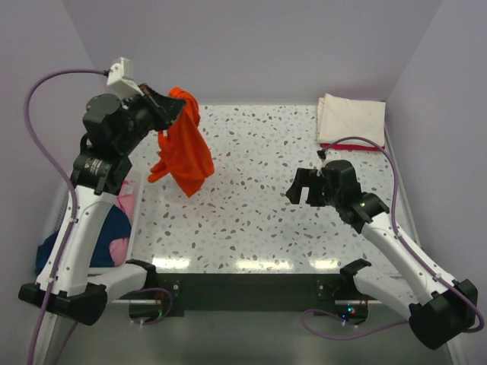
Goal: Fold and stack the t-shirts
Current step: Move the tshirt to the center of the board, then flatten the tshirt out
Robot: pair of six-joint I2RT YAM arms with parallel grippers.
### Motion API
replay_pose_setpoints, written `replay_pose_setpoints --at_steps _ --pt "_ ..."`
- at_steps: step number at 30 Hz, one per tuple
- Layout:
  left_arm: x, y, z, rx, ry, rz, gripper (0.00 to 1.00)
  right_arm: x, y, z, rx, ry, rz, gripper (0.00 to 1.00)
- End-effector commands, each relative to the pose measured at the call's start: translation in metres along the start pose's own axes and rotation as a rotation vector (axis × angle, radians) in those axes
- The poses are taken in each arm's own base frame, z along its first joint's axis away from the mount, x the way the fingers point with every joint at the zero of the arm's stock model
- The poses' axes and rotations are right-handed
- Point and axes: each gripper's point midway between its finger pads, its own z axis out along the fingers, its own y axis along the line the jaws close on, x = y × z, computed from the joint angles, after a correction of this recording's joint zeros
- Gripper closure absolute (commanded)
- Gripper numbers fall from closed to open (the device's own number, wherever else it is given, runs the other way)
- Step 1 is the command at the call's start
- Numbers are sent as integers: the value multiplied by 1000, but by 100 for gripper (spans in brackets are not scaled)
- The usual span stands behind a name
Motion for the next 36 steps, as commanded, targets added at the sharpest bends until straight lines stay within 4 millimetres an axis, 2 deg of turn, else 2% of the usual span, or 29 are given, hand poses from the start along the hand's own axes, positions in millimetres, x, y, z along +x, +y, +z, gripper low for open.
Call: replay_pose_setpoints --at_steps 1,2,3,4,5,6,7,8,10,12,14,19,21,22,23,24,25,26,27,28,29,31,32,33,36 --pt "8 -40 22 60 -44 44 100 -21 1 -12 20 -66 -16 1" --pt "21 -46 28 76 -15 46 100 -23 -1 -15 30 -76 -13 1" --pt "36 -43 43 51 12 44 100 -23 -2 -16 35 -81 -11 1" --pt "54 -54 49 79 54 43 98 -23 -2 -19 36 -85 -12 1" --pt "69 -56 57 87 92 46 94 -24 -3 -20 42 -90 -5 1" --pt "95 -53 76 78 157 55 89 -23 -3 -20 43 -91 -2 1" --pt "114 -53 83 75 203 59 77 -24 -4 -22 47 -96 0 1" --pt "140 -44 97 52 261 66 70 -24 -4 -23 46 -99 2 1" --pt "169 -43 107 74 335 69 57 -24 3 -23 10 -94 -4 1" --pt "193 -33 117 63 396 77 55 -22 5 -22 -5 -90 -9 2" --pt "204 -21 118 27 422 92 51 -23 10 -19 -38 -94 -19 6" --pt "207 16 103 -78 428 113 50 -8 20 8 -40 -32 -57 16" --pt "216 45 89 -151 443 95 50 -3 37 15 -43 -21 -108 18" --pt "214 66 85 -193 441 75 51 3 42 25 -26 -2 -135 19" --pt "226 85 71 -223 470 44 51 3 42 31 20 -11 -164 22" --pt "220 102 67 -226 461 2 52 5 63 33 -4 -11 -213 22" --pt "222 113 60 -231 467 -16 53 16 67 47 24 23 -251 23" --pt "228 127 47 -248 479 -26 53 16 68 53 68 9 -285 25" --pt "227 137 40 -261 483 -30 53 16 86 54 51 2 -318 25" --pt "222 152 33 -296 474 -35 53 19 92 62 62 2 -340 27" --pt "219 158 25 -308 467 -22 53 34 101 73 66 30 -388 29" --pt "212 171 15 -343 451 -25 53 31 117 85 78 10 -419 32" --pt "210 173 11 -345 440 -23 53 49 122 98 88 49 -469 33" --pt "207 174 8 -345 435 -28 53 41 132 102 104 18 -479 35" --pt "204 172 6 -327 432 -26 53 49 138 122 160 28 -523 39"
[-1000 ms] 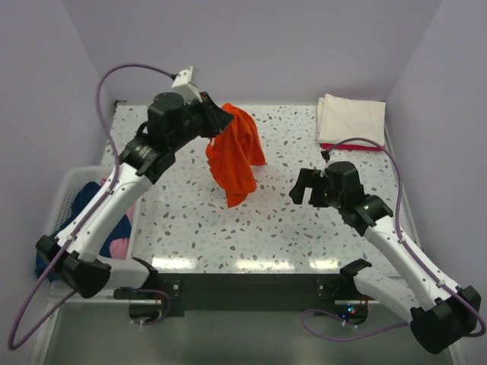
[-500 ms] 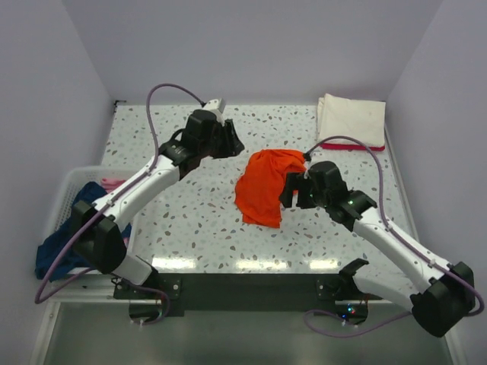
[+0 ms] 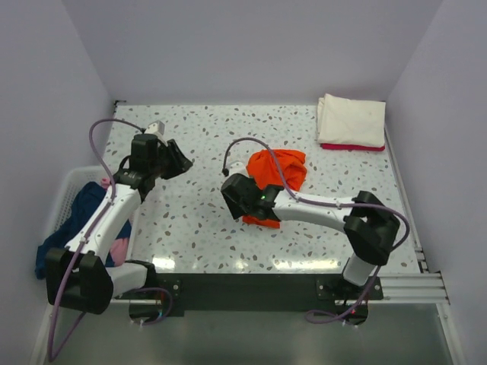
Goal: Fold and stack the t-shirts
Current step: Flatten the tshirt out
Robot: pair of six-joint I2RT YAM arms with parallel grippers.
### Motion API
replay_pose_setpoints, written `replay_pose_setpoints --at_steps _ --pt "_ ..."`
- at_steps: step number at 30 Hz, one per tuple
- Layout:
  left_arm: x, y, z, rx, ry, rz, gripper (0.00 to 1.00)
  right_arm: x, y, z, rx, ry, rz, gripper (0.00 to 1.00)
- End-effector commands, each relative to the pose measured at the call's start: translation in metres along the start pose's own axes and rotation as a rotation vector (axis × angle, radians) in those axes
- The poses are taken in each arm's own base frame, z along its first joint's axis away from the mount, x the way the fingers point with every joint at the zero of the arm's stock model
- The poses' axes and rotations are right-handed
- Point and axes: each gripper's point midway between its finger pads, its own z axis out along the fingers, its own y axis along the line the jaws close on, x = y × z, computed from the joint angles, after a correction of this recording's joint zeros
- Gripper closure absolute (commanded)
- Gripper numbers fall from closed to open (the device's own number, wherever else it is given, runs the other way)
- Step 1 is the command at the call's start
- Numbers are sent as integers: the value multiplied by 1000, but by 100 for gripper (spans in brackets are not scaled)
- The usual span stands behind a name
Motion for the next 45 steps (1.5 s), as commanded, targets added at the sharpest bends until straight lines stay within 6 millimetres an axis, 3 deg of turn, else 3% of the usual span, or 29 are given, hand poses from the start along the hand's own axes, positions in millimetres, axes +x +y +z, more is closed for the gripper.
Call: replay_pose_setpoints --at_steps 1,9,19,22,25,28,30,31,32,33,35,39,40,45 --pt "-10 -12 -13 73 -32 44 53 -30 0 15 115 -87 -20 39" --pt "-12 -19 -16 109 -36 48 53 -31 12 48 149 -50 -52 52" --pt "-1 -18 -10 126 -4 35 54 4 11 79 198 44 -76 64" --pt "2 -18 -9 136 4 34 54 0 4 75 234 35 -77 79" --pt "8 -21 -7 162 20 30 54 -14 -4 59 255 2 -52 100" --pt "20 -25 -2 213 60 22 56 -36 -21 32 258 -37 2 100" --pt "24 -31 -1 254 74 23 57 -46 -42 15 269 -57 52 100" --pt "30 -30 2 258 89 22 57 -62 -50 -10 242 -106 98 100" --pt "31 -32 4 269 92 23 58 -62 -67 -17 259 -109 126 100" --pt "35 -37 5 281 101 33 58 -76 -80 -42 244 -168 171 100" --pt "43 -43 10 296 119 51 58 -72 -112 -56 286 -167 219 100" --pt "79 -70 25 321 210 110 57 -65 -173 -96 371 -208 324 100" --pt "85 -74 28 329 227 112 56 -59 -174 -94 376 -192 321 100" --pt "124 -94 42 354 307 154 51 -25 -214 -103 466 -155 397 100"
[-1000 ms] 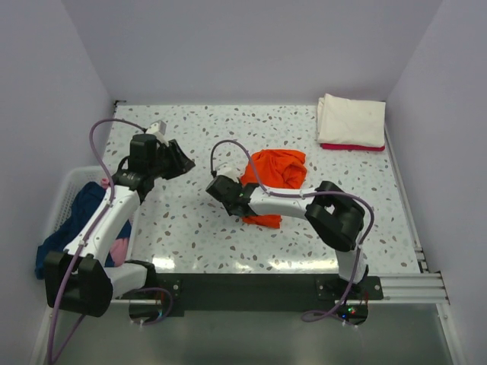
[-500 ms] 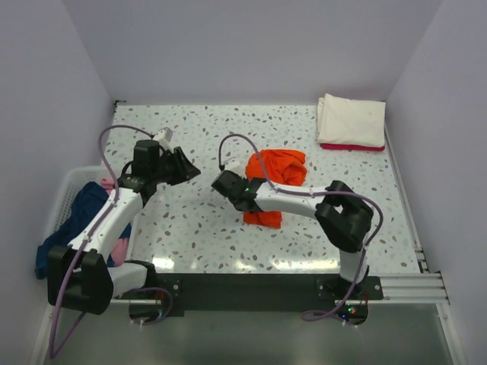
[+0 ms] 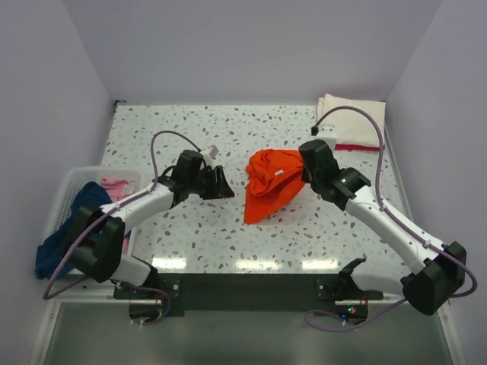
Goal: Fold and stack the t-shirts
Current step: Flatten the tshirt out
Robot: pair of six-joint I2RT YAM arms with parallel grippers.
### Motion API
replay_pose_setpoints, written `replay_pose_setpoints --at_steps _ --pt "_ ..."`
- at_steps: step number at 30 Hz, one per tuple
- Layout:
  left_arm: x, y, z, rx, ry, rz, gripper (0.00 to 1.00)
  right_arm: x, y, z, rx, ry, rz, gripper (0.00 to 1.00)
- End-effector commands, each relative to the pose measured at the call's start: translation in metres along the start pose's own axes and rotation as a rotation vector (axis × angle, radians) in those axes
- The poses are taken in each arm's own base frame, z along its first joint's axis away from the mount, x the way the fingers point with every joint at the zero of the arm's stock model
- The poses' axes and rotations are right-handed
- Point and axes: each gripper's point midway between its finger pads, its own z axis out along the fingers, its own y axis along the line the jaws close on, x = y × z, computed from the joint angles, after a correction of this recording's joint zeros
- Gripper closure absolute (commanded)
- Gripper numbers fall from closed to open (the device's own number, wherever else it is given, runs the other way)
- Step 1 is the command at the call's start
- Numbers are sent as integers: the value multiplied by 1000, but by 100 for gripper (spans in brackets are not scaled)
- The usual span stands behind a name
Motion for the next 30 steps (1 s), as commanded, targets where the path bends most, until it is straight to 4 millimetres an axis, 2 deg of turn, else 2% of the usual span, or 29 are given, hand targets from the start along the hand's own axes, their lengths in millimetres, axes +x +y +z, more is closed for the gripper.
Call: replay_pose_setpoints --at_steps 1,4,7,14,19,24,25,30 --pt "-3 -20 20 39 -12 31 50 39 -33 9 106 105 -24 100" --pt "20 -29 38 42 54 63 48 47 -65 17 195 135 9 100" --pt "33 -34 51 40 91 73 48 47 -83 23 224 152 58 100" --pt "63 -39 71 -4 150 111 46 64 -78 33 175 207 82 100" --pt "74 -40 83 -27 166 131 41 69 -84 40 196 224 78 100" --pt "79 -63 94 33 174 156 37 74 -86 44 196 239 86 100" --pt "89 -64 97 25 204 165 37 74 -87 45 197 240 87 100" --pt "107 -58 110 -87 230 193 41 74 -90 46 201 239 93 100"
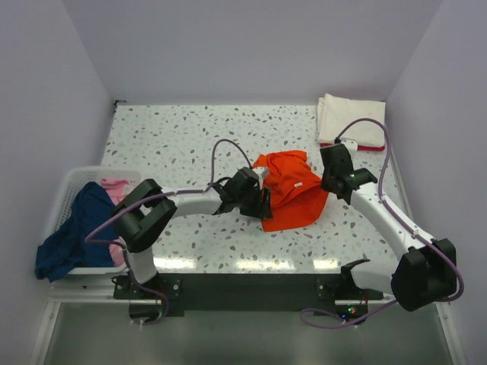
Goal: Fold and stack the t-shirts
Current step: Flatten the tshirt out
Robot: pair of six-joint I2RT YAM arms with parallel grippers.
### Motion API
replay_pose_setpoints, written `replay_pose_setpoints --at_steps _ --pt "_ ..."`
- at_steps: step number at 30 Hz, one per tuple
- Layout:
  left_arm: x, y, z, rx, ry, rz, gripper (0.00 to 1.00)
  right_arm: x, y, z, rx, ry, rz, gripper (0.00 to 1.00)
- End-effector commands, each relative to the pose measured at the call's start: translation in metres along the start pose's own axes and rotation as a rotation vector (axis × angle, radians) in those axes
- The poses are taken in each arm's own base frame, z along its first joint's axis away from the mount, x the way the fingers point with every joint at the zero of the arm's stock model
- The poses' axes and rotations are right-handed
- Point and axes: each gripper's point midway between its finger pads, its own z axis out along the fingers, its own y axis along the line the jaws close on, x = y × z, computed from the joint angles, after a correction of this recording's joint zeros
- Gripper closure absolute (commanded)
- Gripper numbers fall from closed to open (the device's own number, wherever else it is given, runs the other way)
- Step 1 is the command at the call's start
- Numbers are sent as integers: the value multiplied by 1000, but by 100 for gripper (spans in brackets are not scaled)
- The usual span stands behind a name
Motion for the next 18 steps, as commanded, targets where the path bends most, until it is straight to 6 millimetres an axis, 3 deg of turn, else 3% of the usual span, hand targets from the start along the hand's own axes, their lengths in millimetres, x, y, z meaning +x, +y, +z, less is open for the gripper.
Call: replay_pose_setpoints --at_steps 1,4,6,7,10,14,15,16,18 --pt "17 9 14 -111 37 7 42 -3 1 4 -11 -13 15 100" --pt "26 8 23 -156 52 33 50 -4 3 5 -19 -7 21 100" --pt "27 5 27 -162 49 42 61 -5 5 8 -23 -3 25 100" --pt "31 0 28 -150 59 47 77 -8 5 8 -23 -5 32 100" --pt "30 -18 29 -95 62 55 100 -20 8 10 -42 -7 63 100" --pt "11 -71 6 89 46 51 100 -47 16 8 -84 -16 104 100" --pt "-4 -87 -10 123 3 63 100 -53 18 5 -92 -23 109 100" --pt "-11 -89 -21 116 -7 68 100 -70 23 -2 -113 -55 123 100" --pt "-49 -103 -54 121 -116 75 100 -85 33 -8 -154 -63 128 100"
